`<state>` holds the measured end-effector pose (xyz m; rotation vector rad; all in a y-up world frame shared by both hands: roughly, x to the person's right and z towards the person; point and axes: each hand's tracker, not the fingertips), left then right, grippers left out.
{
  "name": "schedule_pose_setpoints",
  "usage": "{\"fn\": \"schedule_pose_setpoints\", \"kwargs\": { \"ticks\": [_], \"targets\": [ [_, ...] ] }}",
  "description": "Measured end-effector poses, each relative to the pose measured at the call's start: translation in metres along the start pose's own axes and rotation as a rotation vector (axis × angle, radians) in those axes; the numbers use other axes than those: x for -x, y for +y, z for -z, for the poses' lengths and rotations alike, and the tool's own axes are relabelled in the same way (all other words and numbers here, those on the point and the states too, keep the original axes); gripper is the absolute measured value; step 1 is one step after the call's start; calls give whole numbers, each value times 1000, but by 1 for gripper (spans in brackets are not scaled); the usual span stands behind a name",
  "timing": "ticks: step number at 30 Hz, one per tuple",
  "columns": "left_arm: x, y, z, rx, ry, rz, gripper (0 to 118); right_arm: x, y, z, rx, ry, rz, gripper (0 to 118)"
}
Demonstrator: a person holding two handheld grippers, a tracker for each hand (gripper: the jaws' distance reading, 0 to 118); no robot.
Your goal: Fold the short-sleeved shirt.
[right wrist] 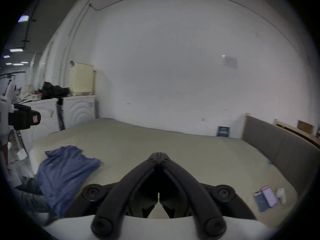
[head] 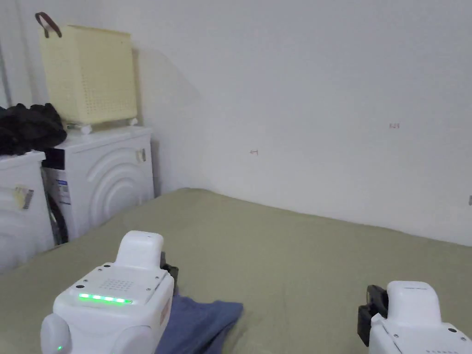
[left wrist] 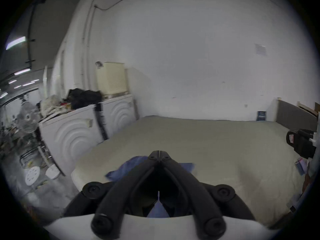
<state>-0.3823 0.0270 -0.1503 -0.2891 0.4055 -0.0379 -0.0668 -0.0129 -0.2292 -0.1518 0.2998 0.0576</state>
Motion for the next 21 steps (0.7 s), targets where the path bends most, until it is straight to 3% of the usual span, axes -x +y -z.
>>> {"fn": "schedule_pose_setpoints", "kwargs": {
  "ticks": [4,6,10,15,21],
  "targets": [
    [60,-11,-5,37,140,-31,0,49,-2,27,17,128,17,0],
    [79,-17,-4,53,174,-46,0,64,-3,35,18,160,44,0],
    [99,-29,6,89,194,-62,0,84,-4,47,28,195,25,0],
    [91,-46,46,191,122,-58,0,89,-19,59,68,208,9,0],
    [62,-81,140,367,-11,-81,0,73,-59,68,176,172,-8,0]
  ]
}}
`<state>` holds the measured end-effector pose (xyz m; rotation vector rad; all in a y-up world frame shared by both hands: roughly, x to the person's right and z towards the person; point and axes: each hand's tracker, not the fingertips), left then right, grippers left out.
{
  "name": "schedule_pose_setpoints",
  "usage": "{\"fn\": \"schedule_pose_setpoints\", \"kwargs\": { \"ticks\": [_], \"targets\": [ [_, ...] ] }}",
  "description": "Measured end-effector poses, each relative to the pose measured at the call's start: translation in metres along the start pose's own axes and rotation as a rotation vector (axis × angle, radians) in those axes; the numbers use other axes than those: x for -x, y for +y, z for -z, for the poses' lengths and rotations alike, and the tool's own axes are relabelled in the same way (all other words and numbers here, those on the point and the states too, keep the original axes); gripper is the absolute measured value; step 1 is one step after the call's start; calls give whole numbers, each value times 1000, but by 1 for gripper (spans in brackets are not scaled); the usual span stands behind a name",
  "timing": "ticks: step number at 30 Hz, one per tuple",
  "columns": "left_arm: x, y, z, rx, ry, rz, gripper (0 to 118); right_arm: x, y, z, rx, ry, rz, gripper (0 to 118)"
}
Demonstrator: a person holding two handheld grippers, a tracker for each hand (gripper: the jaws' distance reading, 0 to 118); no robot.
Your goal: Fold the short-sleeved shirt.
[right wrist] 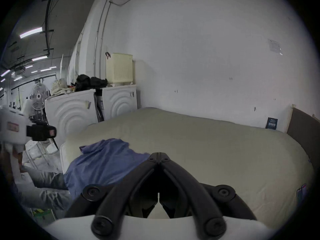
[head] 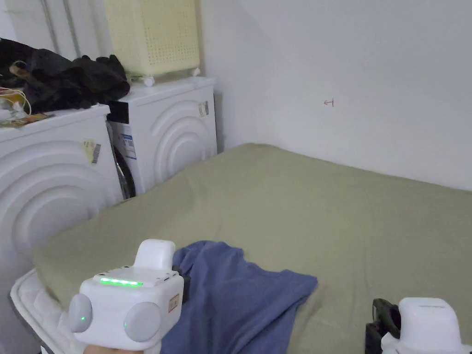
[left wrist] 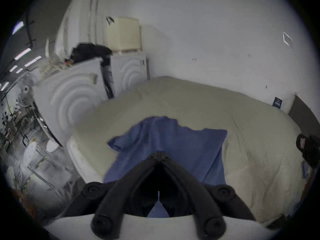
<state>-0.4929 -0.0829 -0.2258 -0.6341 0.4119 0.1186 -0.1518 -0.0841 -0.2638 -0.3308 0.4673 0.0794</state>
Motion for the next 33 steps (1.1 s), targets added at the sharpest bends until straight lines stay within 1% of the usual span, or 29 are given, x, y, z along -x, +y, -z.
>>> {"fn": "schedule_pose_setpoints", "kwargs": {
  "ticks": [4,7,8,9,10,11,12,15,17,18,19,20,21,22,24,25,27,29,33],
  "targets": [
    [-23,-12,82,168,-75,21,0,-20,-29,11,102,-46,-6,0],
    [-33,-24,126,258,-83,44,0,-33,-45,16,153,-76,10,0],
    [-34,-25,137,287,-90,43,9,-38,-49,18,170,-77,20,0],
    [-34,-26,144,314,-125,33,47,-41,-52,19,181,-78,30,0],
    [-33,-27,151,348,-156,25,87,-44,-55,20,191,-80,39,0],
    [-34,-29,159,388,-189,37,113,-46,-59,21,198,-76,40,0],
    [-37,-31,164,414,-186,49,114,-47,-62,21,204,-75,38,0],
    [-42,-36,175,410,-119,130,114,-46,-69,18,223,-77,32,0],
    [-45,-39,183,457,-137,94,113,-46,-73,15,240,-68,45,0],
    [-46,-40,183,452,-126,84,110,-46,-75,12,244,-68,45,0],
    [-47,-39,181,449,-121,102,100,-46,-76,9,249,-69,42,0],
    [-49,-38,178,441,-117,124,74,-47,-76,5,253,-68,39,0],
    [-49,-33,170,408,-122,134,18,-48,-76,0,253,-68,37,0],
    [-49,-29,162,370,-113,120,4,-50,-75,-6,251,-68,36,0],
    [-48,-23,151,334,-30,134,4,-57,-72,-19,247,-72,36,0],
    [-44,-18,150,365,-81,118,4,-61,-71,-29,239,-75,38,0],
    [-46,-11,134,344,-76,104,4,-72,-68,-49,228,-91,24,0],
    [-54,6,114,303,-64,141,4,-88,-67,-71,214,-129,11,0],
    [-90,37,72,215,-136,181,4,-122,-66,-113,201,-206,49,0]
  ]
}}
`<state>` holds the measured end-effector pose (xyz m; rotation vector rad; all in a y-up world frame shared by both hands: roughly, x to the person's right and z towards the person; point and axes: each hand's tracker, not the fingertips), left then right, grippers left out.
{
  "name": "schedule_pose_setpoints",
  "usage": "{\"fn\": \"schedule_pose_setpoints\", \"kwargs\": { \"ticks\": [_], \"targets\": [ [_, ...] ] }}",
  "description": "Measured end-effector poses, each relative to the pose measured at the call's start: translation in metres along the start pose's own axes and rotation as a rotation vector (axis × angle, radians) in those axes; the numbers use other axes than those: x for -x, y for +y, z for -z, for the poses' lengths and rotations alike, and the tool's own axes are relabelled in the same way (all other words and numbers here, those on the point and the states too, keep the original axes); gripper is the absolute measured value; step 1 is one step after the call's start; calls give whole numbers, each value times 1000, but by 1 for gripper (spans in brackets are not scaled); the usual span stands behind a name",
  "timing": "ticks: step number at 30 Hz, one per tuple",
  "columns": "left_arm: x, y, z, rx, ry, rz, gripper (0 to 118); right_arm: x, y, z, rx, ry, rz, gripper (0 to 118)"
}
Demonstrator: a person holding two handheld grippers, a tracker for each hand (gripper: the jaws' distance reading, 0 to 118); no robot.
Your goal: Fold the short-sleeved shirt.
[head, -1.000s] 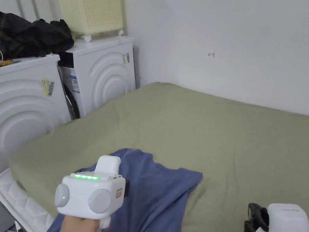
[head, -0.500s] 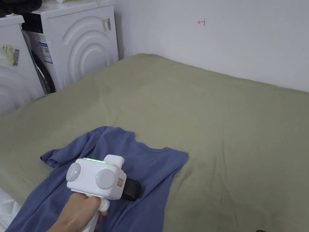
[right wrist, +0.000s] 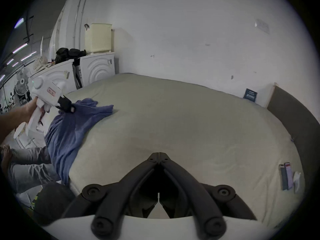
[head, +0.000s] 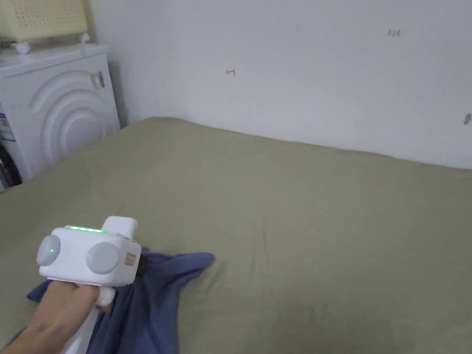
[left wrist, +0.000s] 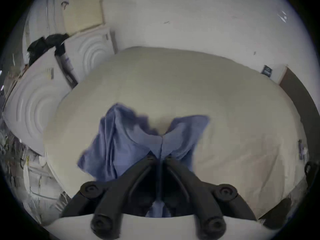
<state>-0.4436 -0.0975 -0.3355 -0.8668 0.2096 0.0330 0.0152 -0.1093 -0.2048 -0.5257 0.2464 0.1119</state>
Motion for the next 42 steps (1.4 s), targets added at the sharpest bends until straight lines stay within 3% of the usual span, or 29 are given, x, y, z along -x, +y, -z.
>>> {"fn": "schedule_pose_setpoints", "kwargs": {
  "ticks": [11,20,25,30,31,32,33,34,35,39,40,41,42],
  "targets": [
    [-245,66,-67,-140,-361,260,4,-90,-21,-80,-67,-214,123,0],
    [-448,60,-72,-91,-685,418,4,-141,-39,-81,-40,-325,198,0],
    [-507,23,-16,57,-661,458,4,-156,-50,-65,0,-337,233,0],
    [-521,-13,40,159,-596,477,7,-161,-60,-49,36,-332,240,0],
    [-520,-17,46,154,-583,473,16,-162,-61,-46,44,-329,247,0],
    [-514,-20,47,131,-573,458,41,-163,-61,-45,46,-326,250,0],
    [-508,-21,46,93,-568,431,90,-162,-61,-44,50,-326,253,0],
    [-500,-20,44,87,-555,423,113,-162,-60,-44,53,-322,254,0],
    [-490,-19,37,61,-547,414,114,-161,-59,-44,52,-317,252,0],
    [-416,-13,-26,-116,-511,371,111,-153,-45,-55,9,-308,236,0],
    [-389,-14,-43,-172,-514,352,105,-150,-40,-59,-12,-305,234,0],
    [-366,-16,-64,-214,-497,323,88,-146,-36,-65,-39,-305,226,0],
    [-342,-20,-84,-264,-486,298,38,-142,-32,-69,-62,-307,218,0]
  ]
}}
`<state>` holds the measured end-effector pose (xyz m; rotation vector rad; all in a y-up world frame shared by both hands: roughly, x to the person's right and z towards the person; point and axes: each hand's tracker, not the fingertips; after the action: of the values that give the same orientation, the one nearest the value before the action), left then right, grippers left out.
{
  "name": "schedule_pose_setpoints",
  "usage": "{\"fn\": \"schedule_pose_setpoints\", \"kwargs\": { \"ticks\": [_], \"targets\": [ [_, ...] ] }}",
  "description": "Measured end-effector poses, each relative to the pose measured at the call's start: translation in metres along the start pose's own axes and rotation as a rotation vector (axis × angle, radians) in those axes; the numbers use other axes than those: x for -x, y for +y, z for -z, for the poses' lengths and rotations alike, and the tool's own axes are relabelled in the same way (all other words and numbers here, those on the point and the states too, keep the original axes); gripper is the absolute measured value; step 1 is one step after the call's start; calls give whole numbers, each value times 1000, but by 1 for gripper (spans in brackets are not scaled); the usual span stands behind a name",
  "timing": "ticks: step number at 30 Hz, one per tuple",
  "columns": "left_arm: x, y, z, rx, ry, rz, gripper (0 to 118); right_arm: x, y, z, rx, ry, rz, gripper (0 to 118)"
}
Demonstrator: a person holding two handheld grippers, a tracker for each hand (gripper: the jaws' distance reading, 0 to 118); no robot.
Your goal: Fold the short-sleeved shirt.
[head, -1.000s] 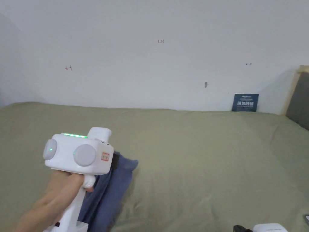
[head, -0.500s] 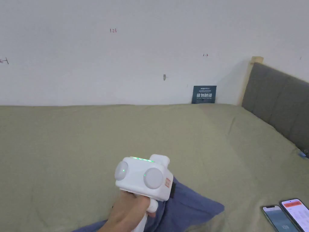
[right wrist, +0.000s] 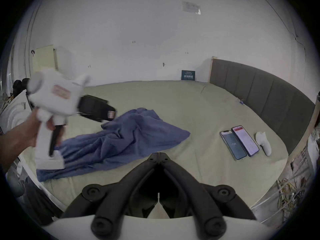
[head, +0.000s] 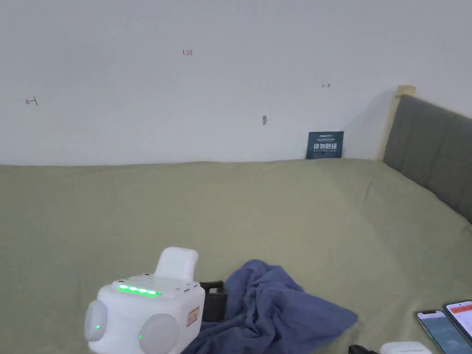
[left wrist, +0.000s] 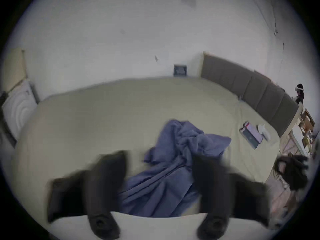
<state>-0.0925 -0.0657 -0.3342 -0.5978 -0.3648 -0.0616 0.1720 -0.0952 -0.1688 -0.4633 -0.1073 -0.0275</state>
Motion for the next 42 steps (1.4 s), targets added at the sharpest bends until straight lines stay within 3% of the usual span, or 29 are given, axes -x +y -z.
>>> {"fn": "schedule_pose_setpoints", "kwargs": {
  "ticks": [1,7,11,14,21,26,27,28,29,30,31,35,37,38,39,41,42],
  "targets": [
    [8,-5,-34,-57,29,-4,0,4,5,-6,-19,4,-3,0],
    [83,-59,-191,-236,235,-140,1,27,16,-40,-122,30,-41,0],
    [105,-97,-254,-267,426,-154,1,40,16,-55,-165,39,-49,0],
    [116,-110,-270,-272,449,-194,1,48,19,-59,-178,51,-61,0],
    [129,-103,-248,-214,403,-182,1,61,25,-56,-187,68,-61,0],
    [168,-105,-159,34,302,-224,1,65,22,-42,-150,77,-63,0],
    [179,-107,-137,117,280,-230,4,66,20,-39,-143,77,-61,0],
    [191,-111,-114,163,258,-250,17,66,18,-35,-134,73,-59,0],
    [202,-114,-92,230,251,-248,47,65,17,-31,-120,68,-58,0],
    [208,-116,-72,300,242,-239,95,65,15,-27,-107,64,-54,0],
    [216,-122,-48,365,242,-244,111,63,13,-22,-93,62,-48,0],
    [229,-142,2,475,306,-235,109,56,6,-9,-50,37,-40,0],
    [228,-149,18,514,327,-194,104,52,4,-2,-25,33,-40,0],
    [222,-151,20,531,336,-169,95,49,3,1,-18,28,-39,0],
    [220,-153,21,534,354,-164,68,46,2,3,-13,24,-38,0],
    [212,-147,8,458,280,-222,0,38,3,7,2,13,-28,0],
    [209,-142,5,426,279,-199,0,34,3,9,4,8,-24,0]
  ]
}}
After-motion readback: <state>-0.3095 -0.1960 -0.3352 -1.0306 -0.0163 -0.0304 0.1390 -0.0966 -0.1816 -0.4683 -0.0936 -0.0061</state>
